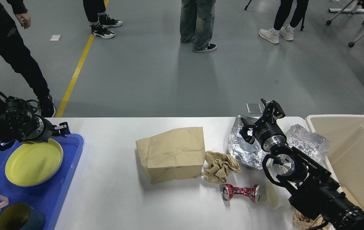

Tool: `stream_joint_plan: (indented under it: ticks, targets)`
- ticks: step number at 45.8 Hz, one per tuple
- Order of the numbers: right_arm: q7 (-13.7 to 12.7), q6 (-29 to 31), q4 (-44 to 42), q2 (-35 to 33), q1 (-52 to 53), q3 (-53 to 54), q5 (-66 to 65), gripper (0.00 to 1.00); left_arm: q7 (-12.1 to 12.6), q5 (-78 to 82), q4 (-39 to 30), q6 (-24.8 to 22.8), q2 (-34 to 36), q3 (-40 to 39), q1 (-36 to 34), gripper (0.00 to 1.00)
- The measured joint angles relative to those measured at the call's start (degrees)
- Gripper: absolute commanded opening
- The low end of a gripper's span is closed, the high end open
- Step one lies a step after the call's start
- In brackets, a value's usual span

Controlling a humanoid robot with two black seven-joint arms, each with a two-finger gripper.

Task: Tidy desktop
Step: 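Lower the yellow plate onto the pink plate and release, then withdraw the left arm away from the tray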

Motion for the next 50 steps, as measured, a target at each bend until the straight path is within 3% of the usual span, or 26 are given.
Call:
stream_joint_plan:
  ticks: [6,14,24,37,42,50]
  targets:
    - [0.0,0.0,0.0,0.0,0.0,0.0,0.0,1.0,-0.2,-0.1,0.1,3.3,5.8,-4.6,1.2,0.93]
    - [0.0,0.0,0.0,0.0,0.0,0.0,0.0,1.0,-0.4,-0.4,0.2,9.8,11.6,-13.2,3.7,0.94]
    - [0.0,0.0,0.0,0.0,0.0,0.0,0.0,1.0,-1.4,-1.8,0.3,13.2,14.7,-18.9,4.5,0.95]
    - [0.0,0.0,0.0,0.0,0.0,0.0,0.0,1.0,-2.3,-5.9,1.0,16.4,16.4,-43.7,8.6,0.95]
    - [0.0,0.0,0.0,0.0,0.0,0.0,0.0,1.0,-4.8,-6.1,2.3,16.5,16.1,-55.7,12.3,0.96]
    - [0.0,0.0,0.0,0.0,0.0,0.0,0.0,1.0,-11.5,-6.2,3.0,16.3,15.4,-76.0,18.7,0.96]
